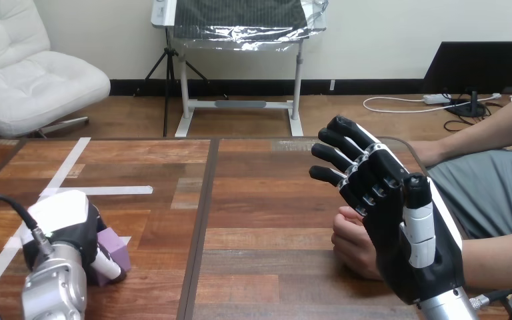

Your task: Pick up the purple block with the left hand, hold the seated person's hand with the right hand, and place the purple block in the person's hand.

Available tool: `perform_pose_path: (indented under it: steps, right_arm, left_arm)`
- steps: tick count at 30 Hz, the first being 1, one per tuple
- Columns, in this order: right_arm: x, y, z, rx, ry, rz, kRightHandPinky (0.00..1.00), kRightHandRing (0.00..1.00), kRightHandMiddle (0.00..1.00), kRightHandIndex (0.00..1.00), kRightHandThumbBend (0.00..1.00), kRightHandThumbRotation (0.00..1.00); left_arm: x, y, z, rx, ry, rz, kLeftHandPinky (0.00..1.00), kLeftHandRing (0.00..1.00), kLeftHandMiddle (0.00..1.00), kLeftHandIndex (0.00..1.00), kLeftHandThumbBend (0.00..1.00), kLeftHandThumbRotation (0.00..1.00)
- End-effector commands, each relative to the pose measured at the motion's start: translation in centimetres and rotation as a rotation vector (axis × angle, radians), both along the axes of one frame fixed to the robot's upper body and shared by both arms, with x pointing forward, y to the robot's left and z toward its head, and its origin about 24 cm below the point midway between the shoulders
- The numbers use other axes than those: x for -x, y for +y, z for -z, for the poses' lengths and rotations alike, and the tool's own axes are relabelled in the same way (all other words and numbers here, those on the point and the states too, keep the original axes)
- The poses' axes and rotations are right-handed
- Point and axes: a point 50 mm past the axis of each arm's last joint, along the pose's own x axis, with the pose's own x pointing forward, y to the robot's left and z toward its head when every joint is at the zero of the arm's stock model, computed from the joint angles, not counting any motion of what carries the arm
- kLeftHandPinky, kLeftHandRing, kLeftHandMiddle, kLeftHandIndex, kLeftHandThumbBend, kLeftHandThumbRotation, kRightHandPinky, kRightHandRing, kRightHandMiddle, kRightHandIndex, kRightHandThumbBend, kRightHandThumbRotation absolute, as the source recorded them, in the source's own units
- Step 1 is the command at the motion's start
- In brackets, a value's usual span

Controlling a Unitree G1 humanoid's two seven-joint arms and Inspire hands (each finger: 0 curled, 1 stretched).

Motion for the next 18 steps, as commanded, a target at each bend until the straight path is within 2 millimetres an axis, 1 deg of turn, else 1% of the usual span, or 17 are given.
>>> perform_pose_path:
  steps: [1, 8, 18]
  right_arm:
    - [-0.72, 0.22, -2.15, -0.012, -0.101, -0.01, 0.79, 0.86, 0.87, 0.86, 0.88, 0.86]
    - [-0.77, 0.2, -2.15, -0.009, -0.102, -0.013, 0.79, 0.86, 0.87, 0.86, 0.88, 0.86]
    - [-0.91, 0.06, -2.11, 0.028, -0.111, -0.003, 0.81, 0.87, 0.88, 0.87, 0.87, 0.88]
  left_arm:
    - [-1.29, -0.21, -1.64, 0.018, -0.087, -0.005, 0.16, 0.25, 0.34, 0.47, 0.77, 0.0]
    - [-1.26, -0.22, -1.71, 0.024, -0.098, -0.011, 0.14, 0.22, 0.32, 0.45, 0.77, 0.0]
    - [-1.26, -0.24, -1.84, 0.032, -0.116, -0.01, 0.16, 0.25, 0.36, 0.45, 0.78, 0.0]
